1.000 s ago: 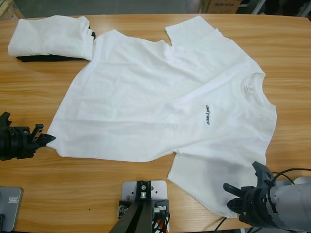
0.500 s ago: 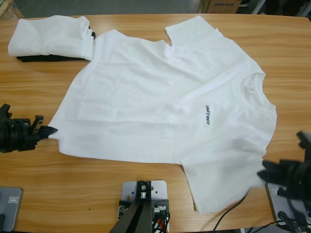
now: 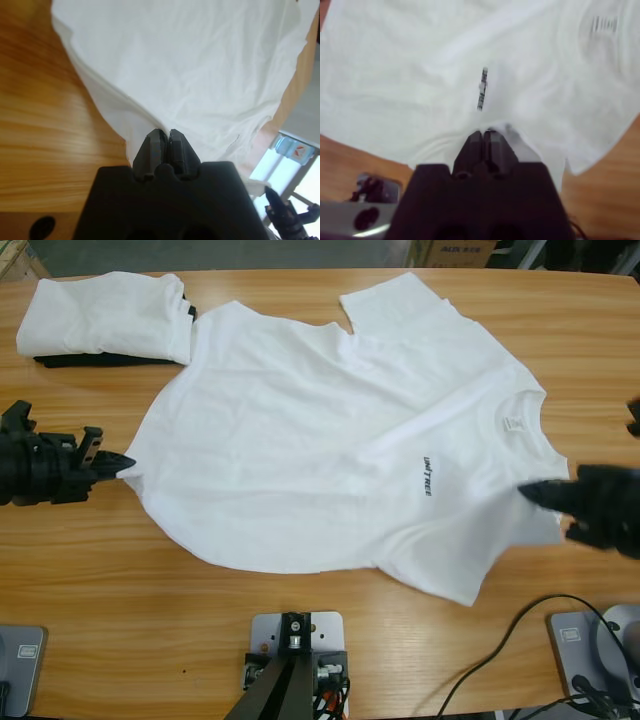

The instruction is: Fold clothes

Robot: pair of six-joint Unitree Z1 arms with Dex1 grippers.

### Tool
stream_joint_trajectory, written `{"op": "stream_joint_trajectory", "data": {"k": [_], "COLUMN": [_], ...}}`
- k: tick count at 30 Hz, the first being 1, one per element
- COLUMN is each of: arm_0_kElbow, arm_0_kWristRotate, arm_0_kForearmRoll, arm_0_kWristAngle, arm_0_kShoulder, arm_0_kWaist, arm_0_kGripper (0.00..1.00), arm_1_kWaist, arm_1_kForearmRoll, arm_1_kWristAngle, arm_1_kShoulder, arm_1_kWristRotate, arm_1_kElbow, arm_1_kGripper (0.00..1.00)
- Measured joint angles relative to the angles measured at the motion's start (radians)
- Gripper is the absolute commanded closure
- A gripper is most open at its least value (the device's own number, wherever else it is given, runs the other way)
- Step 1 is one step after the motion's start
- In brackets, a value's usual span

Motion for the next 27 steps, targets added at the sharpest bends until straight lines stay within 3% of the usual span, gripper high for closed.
{"op": "stream_joint_trajectory", "data": {"k": [5, 12, 27], "arm_0_kElbow": [-0.021, -0.107, -0.204], "arm_0_kWristRotate": [0.017, 0.069, 0.098], "arm_0_kForearmRoll": [0.0, 0.0, -0.002], "arm_0_kWristAngle": [0.0, -0.001, -0.034], "arm_0_kShoulder": [0.037, 0.083, 0.208], "arm_0_kWaist": [0.026, 0.161, 0.207], "arm_0_kGripper": [1.0, 1.0, 1.0], "arm_1_kWaist": [-0.238, -0.53, -0.744], "arm_1_kForearmRoll": [-0.09, -0.104, -0.11], "arm_1_kWristAngle": [0.104, 0.226, 0.302], "arm_1_kShoulder": [0.115, 0.227, 0.37], "arm_1_kWristRotate": [-0.241, -0.487, -0.639], "arm_1_kElbow": [-0.079, -0.23, -0.348], "arm_1_kGripper": [1.0, 1.0, 1.0]}}
